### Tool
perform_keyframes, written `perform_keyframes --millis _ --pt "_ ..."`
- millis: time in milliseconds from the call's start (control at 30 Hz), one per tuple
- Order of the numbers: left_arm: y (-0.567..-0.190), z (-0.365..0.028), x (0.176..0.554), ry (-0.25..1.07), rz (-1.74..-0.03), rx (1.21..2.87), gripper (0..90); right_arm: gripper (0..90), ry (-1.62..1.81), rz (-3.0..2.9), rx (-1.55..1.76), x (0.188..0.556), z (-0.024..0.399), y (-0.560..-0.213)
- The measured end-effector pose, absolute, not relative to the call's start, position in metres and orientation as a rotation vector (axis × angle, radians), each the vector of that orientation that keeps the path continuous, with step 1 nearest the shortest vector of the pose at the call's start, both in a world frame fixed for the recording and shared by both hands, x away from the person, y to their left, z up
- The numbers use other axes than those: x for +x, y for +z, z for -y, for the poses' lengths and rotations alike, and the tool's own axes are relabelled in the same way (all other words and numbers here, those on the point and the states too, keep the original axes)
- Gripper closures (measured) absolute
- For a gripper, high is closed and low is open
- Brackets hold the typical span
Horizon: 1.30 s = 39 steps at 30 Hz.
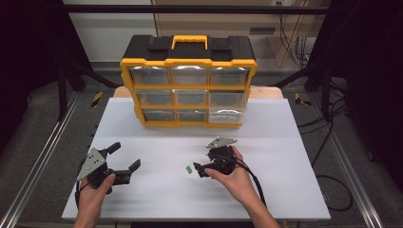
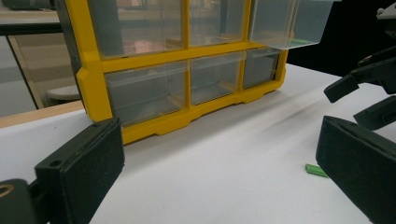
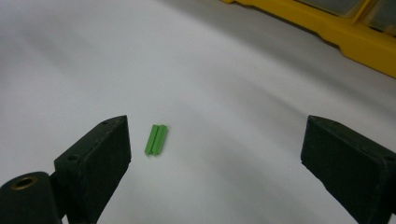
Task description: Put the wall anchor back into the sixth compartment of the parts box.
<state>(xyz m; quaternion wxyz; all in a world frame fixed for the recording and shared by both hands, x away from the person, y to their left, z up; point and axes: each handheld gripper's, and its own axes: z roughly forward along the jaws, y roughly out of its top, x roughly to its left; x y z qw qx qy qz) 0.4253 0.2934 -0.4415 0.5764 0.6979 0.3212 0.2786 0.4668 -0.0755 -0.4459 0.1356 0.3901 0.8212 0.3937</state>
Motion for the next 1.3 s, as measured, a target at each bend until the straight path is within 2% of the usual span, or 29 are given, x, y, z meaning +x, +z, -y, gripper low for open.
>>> perform_keyframes --millis 633,733,833,933,1100,1300 --pt "-0.441 -0.294 0.426 0.653 -0.751 1.634 1.2 16.6 1.122 -2.449 1.081 0.461 0.048 -0.461" --pt "-0.441 -0.294 0.425 0.653 -0.750 1.633 1.2 21.4 1.114 -2.452 1.076 0.460 0.045 -0.462" --pt "-0.441 -0.294 0.425 0.653 -0.750 1.632 1.2 32.3 1.124 -2.451 1.056 0.459 0.043 -0.462" --pt "-0.441 -0.294 0.425 0.653 -0.750 1.631 1.2 38.2 1.134 -2.456 1.048 0.458 0.041 -0.462" --pt "-0.441 -0.294 0.425 0.653 -0.750 1.633 1.2 43.4 1.142 -2.458 1.043 0.458 0.038 -0.463" --pt "-0.441 -0.294 0.426 0.652 -0.751 1.633 1.2 53.9 1.139 -2.442 1.070 0.461 0.039 -0.465"
